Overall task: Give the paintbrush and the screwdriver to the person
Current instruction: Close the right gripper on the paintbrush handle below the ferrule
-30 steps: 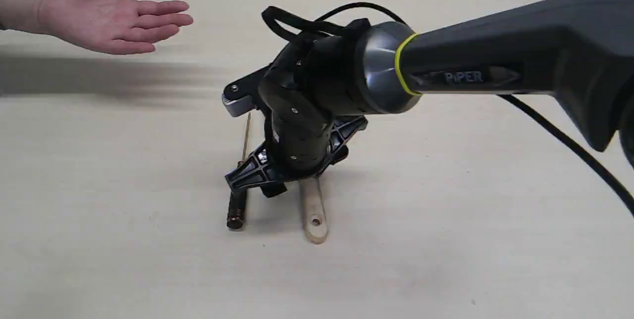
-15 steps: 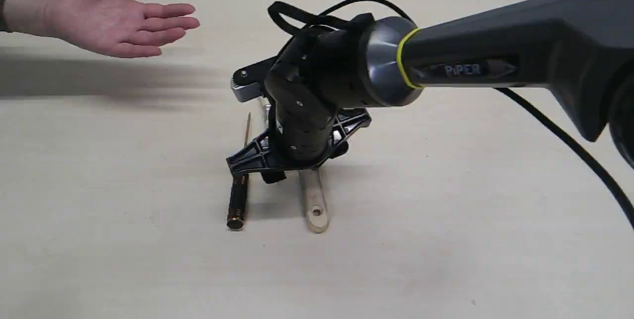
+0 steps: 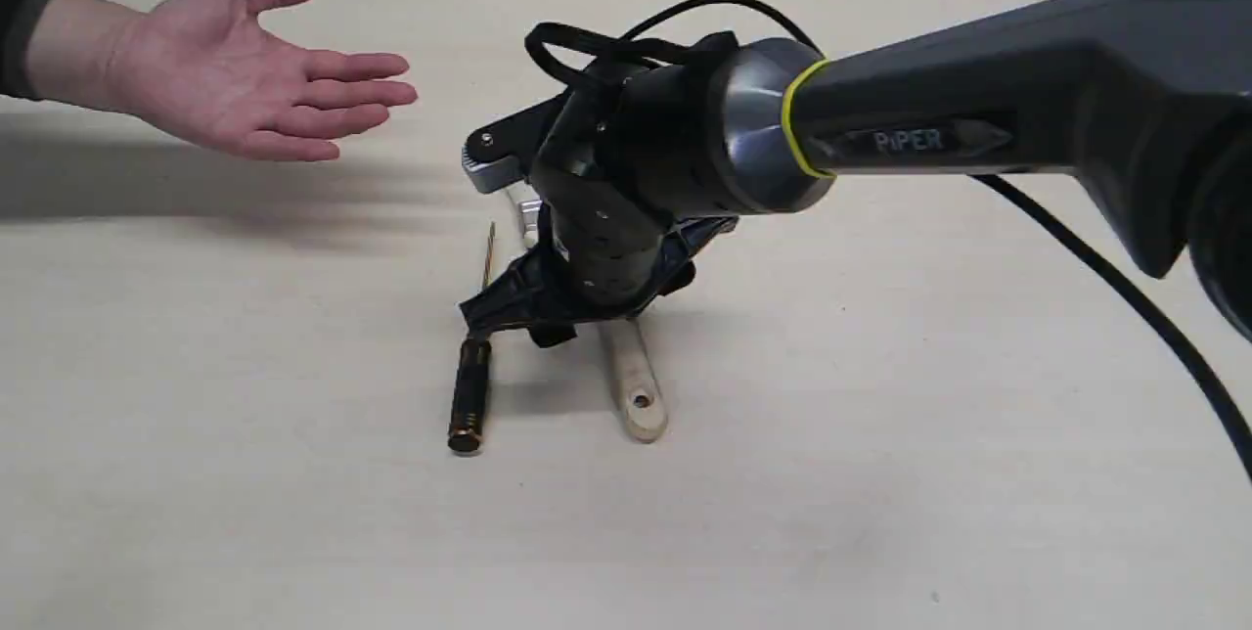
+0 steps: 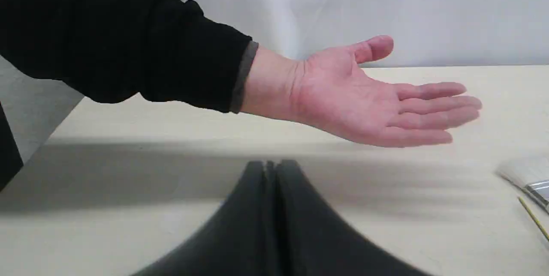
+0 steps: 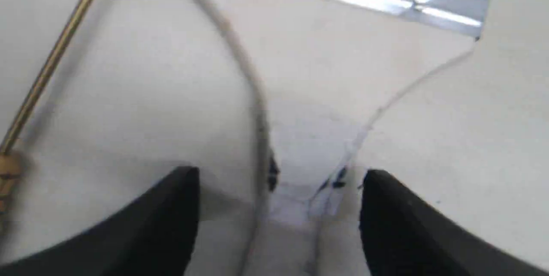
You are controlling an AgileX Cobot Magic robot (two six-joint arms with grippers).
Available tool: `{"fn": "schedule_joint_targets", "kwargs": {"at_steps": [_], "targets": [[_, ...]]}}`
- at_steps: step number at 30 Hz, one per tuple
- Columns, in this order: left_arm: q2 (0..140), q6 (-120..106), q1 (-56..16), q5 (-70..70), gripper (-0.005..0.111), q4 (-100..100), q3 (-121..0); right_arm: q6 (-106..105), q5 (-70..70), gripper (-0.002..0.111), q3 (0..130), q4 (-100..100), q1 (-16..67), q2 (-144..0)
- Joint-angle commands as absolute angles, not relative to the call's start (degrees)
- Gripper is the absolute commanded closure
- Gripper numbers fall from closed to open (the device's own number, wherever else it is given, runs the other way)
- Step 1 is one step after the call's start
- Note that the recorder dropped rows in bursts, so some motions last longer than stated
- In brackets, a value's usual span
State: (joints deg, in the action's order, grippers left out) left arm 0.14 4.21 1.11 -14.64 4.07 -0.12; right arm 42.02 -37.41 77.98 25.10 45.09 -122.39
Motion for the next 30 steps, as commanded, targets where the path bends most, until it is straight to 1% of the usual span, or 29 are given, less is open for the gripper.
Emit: {"fn": "schedule_joint_targets", "kwargs": {"at_steps": [1,10,17,24,30], "targets": [[0.0,4.32,0.64,-14.29,0.107,4.03,0.0,47.83,-37.8,0.05,77.38,29.6,44.49,-122.99],[0.0,4.32,0.64,-14.29,0.107,4.03,0.0,46.94,-37.1,0.05,77.38,29.09,44.49,-123.1],[0.0,4.32,0.64,-14.33,0.107,3.89,0.0,46.44,-35.46,0.058,77.38,25.57,43.87,-123.1],[0.0,4.32,0.64,-14.33,0.107,3.89,0.0,39.6,-36.09,0.058,77.27,16.76,41.82,-123.1],[0.0,4.32,0.64,-14.33,0.107,3.89,0.0,38.8,-36.3,0.058,77.27,17.19,41.82,-123.54]]}}
